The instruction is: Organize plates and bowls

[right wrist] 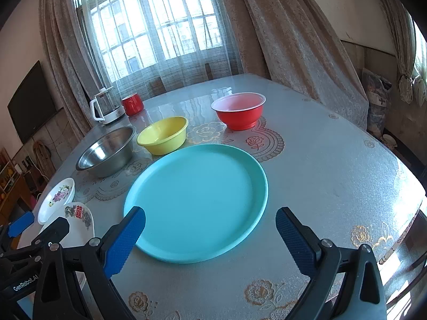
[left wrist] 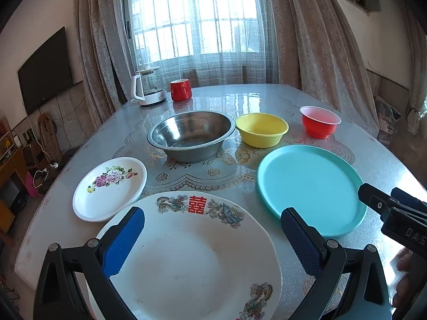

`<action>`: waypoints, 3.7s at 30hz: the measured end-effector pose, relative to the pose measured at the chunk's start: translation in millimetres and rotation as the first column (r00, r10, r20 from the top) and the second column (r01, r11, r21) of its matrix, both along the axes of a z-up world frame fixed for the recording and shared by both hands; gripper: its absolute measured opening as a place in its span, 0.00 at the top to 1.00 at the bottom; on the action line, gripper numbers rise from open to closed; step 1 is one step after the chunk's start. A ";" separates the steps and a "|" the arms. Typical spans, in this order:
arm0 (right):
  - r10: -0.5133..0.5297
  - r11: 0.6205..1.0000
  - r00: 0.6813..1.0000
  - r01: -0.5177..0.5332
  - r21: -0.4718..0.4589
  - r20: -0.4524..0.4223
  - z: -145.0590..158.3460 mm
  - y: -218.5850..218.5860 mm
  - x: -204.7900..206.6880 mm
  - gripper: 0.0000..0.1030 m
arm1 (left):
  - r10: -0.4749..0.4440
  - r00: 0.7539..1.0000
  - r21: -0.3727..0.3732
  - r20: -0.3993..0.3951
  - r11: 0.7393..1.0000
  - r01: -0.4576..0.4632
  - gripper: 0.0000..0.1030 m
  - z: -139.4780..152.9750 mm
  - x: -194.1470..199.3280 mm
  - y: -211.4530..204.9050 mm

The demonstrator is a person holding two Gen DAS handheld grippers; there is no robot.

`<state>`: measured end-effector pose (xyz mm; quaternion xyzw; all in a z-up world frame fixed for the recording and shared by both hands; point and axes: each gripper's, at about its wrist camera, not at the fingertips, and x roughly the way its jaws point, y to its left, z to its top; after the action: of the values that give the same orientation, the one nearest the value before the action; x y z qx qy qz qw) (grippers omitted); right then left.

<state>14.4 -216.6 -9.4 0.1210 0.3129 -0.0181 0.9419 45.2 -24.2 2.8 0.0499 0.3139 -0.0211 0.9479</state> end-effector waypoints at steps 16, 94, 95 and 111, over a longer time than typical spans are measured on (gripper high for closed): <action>0.020 0.996 1.000 -0.018 0.088 -0.020 -0.4 -32.5 17.3 0.21 | -0.136 0.983 -0.111 -0.127 0.986 0.122 0.00 2.3 28.4 -13.0; 0.570 0.793 0.818 -0.524 0.310 -0.076 23.7 104.2 89.5 0.67 | 0.259 0.944 -0.364 -0.202 0.875 -0.318 0.78 -12.8 55.2 251.9; 0.595 0.773 0.799 -0.541 0.332 -0.083 24.0 118.8 95.5 0.67 | 0.272 0.938 -0.372 -0.214 0.865 -0.336 0.78 -15.6 56.4 259.1; 0.607 0.784 0.725 -0.478 0.396 -0.327 -28.2 244.6 183.1 0.77 | 0.217 0.942 -0.477 -0.257 0.819 -0.319 0.79 -44.5 82.0 294.9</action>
<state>197.5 28.0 -37.6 0.1498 0.5370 0.2794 0.7818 127.2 270.7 -41.7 -0.2508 0.3901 0.0259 0.8856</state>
